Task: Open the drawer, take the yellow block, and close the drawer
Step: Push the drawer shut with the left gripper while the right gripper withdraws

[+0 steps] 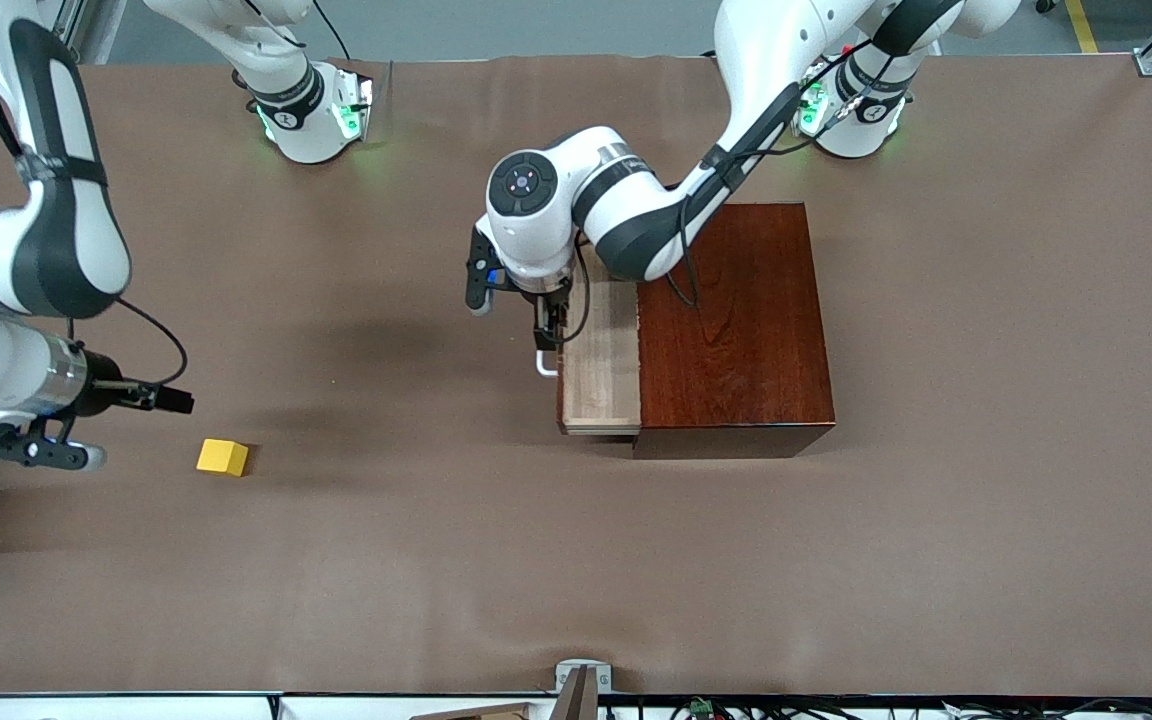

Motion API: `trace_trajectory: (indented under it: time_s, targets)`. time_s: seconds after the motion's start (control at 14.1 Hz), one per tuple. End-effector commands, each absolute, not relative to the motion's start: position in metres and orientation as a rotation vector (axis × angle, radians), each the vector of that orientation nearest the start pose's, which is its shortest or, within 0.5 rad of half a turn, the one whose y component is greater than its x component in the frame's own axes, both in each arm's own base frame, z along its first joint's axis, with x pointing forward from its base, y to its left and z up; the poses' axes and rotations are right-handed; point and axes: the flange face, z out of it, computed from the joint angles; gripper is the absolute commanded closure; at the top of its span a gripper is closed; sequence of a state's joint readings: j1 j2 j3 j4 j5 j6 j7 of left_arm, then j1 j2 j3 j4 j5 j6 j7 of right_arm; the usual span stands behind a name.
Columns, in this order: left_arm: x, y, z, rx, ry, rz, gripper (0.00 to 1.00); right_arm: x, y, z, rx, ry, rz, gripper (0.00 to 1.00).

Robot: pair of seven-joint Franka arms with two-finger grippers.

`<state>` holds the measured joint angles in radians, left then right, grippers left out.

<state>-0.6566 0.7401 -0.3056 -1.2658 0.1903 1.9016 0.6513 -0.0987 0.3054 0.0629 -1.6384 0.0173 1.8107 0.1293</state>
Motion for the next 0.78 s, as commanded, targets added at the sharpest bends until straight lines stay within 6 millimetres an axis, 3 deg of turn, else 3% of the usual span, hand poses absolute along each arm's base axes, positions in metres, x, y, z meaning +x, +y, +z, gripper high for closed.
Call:
trace_trajectory:
  time_s: [0.0, 0.14, 0.43, 0.71]
  targets:
    - [0.498, -0.529, 0.336, -2.137, 2.268, 0.158, 0.0, 0.616, -0.018, 0.469, -3.067, 0.255, 0.195, 0.0]
    - [0.509, -0.516, 0.338, -2.092, 2.248, 0.164, 0.0, 0.608, -0.009, 0.501, -3.072, 0.229, 0.193, 0.0]
    - [0.51, -0.51, 0.355, -2.04, 2.223, 0.166, 0.0, 0.586, 0.002, 0.556, -3.102, 0.153, 0.115, 0.0]
    - [0.51, -0.506, 0.359, -2.043, 2.215, 0.192, 0.0, 0.564, -0.013, 0.595, -3.117, 0.081, 0.065, 0.0]
